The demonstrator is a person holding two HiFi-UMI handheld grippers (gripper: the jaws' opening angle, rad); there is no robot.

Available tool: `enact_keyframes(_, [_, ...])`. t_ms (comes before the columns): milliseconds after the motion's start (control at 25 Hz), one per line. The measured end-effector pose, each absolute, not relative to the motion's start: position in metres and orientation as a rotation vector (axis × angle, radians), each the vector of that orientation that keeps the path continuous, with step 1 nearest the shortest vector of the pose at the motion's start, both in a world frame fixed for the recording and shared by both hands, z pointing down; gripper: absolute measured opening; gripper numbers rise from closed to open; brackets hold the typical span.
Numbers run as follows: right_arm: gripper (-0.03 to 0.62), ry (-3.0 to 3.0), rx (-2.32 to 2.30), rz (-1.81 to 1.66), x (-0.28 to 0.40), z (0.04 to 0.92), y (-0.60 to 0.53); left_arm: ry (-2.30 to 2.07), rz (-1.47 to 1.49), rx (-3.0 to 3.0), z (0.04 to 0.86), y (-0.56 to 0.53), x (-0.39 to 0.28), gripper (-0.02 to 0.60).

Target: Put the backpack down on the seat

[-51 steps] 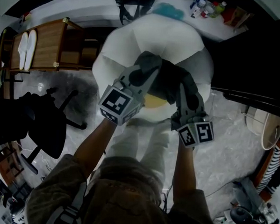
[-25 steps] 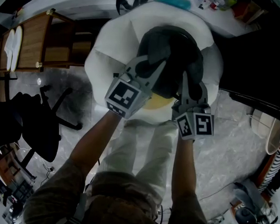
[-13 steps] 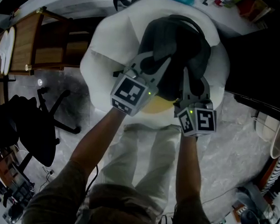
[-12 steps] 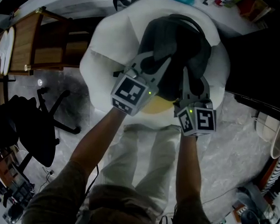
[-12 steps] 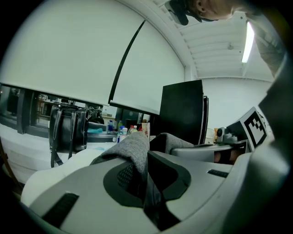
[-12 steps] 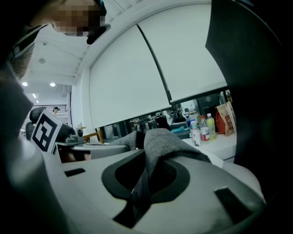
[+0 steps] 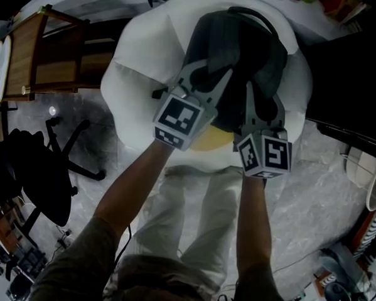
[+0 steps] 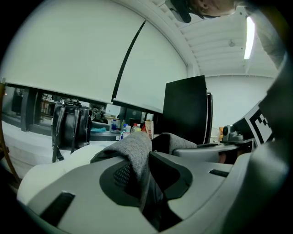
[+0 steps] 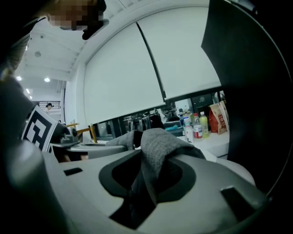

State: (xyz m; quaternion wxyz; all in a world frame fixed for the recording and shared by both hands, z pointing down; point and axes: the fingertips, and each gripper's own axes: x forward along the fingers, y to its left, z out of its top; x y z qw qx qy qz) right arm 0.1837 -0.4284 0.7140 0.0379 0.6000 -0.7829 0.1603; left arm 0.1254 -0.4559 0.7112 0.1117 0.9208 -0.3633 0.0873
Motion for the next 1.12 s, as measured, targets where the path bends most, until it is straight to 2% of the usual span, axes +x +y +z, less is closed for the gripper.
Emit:
enact_keyframes(120, [0.128, -2.35, 1.876, 0.504, 0.189, 0.716, -0.424, -1.102, 0.253, 2.662, 0.712, -0.455, 0.123, 0.098])
enact_keyframes(160, [0.17, -2.331, 1.886, 0.507, 0.191, 0.718, -0.423, -1.108, 0.253, 2.648, 0.712, -0.453, 0.122, 0.107])
enact_keyframes(280, [0.243, -2.299, 1.91, 0.546, 0.192, 0.724, -0.42, -1.108, 0.257, 2.621, 0.719, -0.452, 0.12, 0.201])
enact_keyframes(480, [0.327, -2.218, 1.973, 0.6, 0.199, 0.73, -0.418, -1.113, 0.286, 2.589, 0.727, -0.448, 0.118, 0.33])
enact_keyframes(640, [0.357, -2.136, 2.018, 0.623, 0.207, 0.734, -0.409, -1.144, 0.302, 2.557, 0.727, -0.445, 0.114, 0.371])
enact_keyframes(840, [0.357, -2.148, 1.998, 0.664, 0.201, 0.726, -0.403, -1.166, 0.288, 2.531, 0.714, -0.442, 0.107, 0.367])
enact_keyframes(920, [0.35, -2.165, 1.982, 0.672, 0.197, 0.717, -0.4, -1.165, 0.295, 2.532, 0.706, -0.437, 0.108, 0.326])
enact_keyframes(1000, [0.256, -2.194, 1.958, 0.676, 0.19, 0.704, -0.398, -1.143, 0.307, 2.527, 0.698, -0.431, 0.109, 0.257])
enact_keyframes(1120, [0.152, -2.232, 1.922, 0.683, 0.18, 0.68, -0.391, -1.094, 0.299, 2.501, 0.681, -0.418, 0.112, 0.163])
